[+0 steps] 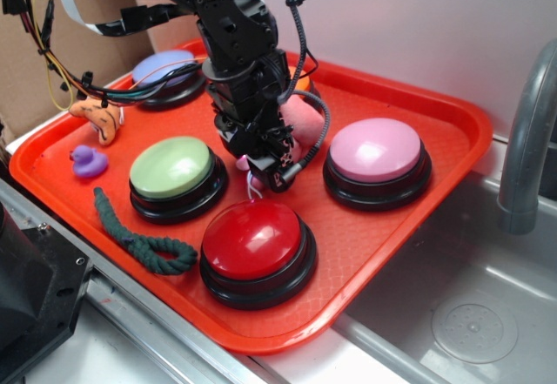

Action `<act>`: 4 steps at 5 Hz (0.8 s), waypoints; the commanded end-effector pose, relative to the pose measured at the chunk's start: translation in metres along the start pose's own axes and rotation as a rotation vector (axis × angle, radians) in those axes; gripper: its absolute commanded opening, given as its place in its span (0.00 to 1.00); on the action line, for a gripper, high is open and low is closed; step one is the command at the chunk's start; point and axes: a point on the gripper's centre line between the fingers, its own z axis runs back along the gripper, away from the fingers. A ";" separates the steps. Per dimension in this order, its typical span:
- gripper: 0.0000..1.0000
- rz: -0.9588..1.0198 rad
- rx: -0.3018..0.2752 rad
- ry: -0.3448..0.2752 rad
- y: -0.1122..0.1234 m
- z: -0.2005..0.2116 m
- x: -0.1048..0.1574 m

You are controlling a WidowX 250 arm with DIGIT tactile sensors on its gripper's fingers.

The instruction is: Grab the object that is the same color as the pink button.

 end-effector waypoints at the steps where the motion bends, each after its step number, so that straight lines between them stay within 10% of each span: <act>1: 0.00 -0.002 0.003 -0.006 0.007 0.017 0.008; 4: 0.00 -0.008 -0.016 0.063 0.058 0.138 0.007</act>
